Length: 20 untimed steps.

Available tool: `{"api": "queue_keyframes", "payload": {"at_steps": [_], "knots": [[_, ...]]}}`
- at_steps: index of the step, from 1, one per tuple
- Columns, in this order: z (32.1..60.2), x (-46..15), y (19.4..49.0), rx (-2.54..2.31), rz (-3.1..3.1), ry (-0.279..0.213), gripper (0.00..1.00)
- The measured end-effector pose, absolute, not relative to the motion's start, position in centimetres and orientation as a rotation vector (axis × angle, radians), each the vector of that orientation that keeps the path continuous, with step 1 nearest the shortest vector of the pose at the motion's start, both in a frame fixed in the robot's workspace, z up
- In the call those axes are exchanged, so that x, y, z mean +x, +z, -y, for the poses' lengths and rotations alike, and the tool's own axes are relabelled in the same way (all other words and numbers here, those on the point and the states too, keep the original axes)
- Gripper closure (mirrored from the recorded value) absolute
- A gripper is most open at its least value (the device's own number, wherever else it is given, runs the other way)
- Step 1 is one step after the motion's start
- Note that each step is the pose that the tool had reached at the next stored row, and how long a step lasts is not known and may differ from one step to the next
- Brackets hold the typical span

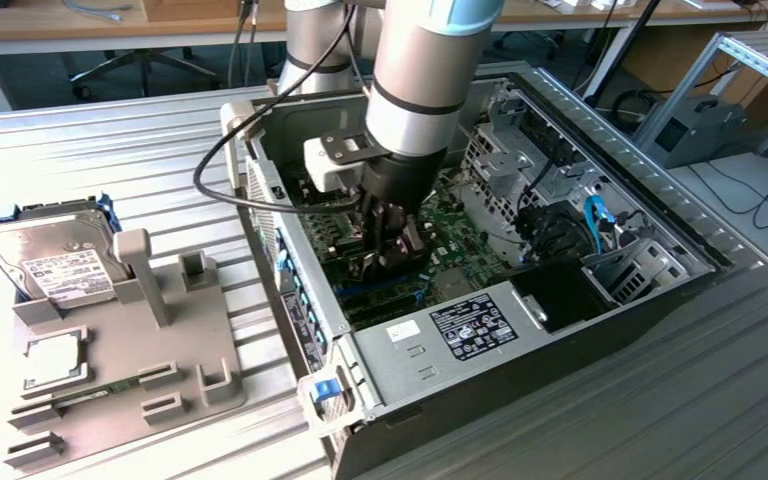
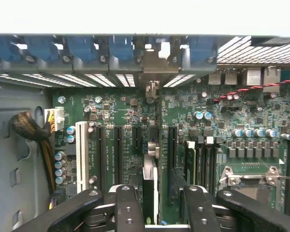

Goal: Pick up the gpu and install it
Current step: 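Insert the gpu into the slot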

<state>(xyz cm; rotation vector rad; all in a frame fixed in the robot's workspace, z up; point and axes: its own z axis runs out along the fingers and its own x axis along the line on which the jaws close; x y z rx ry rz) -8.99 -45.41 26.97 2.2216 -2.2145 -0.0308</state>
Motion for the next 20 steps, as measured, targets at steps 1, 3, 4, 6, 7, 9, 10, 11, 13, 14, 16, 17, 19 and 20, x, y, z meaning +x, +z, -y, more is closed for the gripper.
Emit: {"api": "queue_keyframes", "payload": {"at_steps": [1, 3, 4, 6, 7, 9, 10, 11, 13, 14, 16, 17, 19, 20], "knots": [[45.3, -9.0, 27.3, 2.221, 2.214, -0.029, 0.6], [45.2, -9.0, 28.1, 2.219, 2.211, -0.024, 0.6], [45.2, -9.0, 28.5, 2.218, 2.211, -0.022, 0.6], [45.2, -9.0, 29.0, 2.217, 2.21, -0.021, 0.6], [45.1, -9.0, 29.4, 2.217, 2.21, -0.021, 0.6], [45.1, -8.9, 29.4, 2.217, 2.21, -0.021, 0.62], [45.1, -8.6, 29.4, 2.215, 2.208, -0.023, 0.62], [45.1, -8.2, 29.4, 2.212, 2.205, -0.025, 0.68], [45.1, -7.4, 29.4, 2.207, 2.2, -0.033, 0.8], [45.1, -6.9, 29.4, 2.204, 2.197, -0.039, 0.8], [45.1, -5.9, 29.4, 2.199, 2.192, -0.051, 0.89], [45.1, -5.5, 29.4, 2.196, 2.189, -0.056, 0.89], [45.1, -4.6, 29.4, 2.191, 2.184, -0.066, 0.89], [45.1, -4.1, 29.4, 2.189, 2.182, -0.071, 0.89]]}}
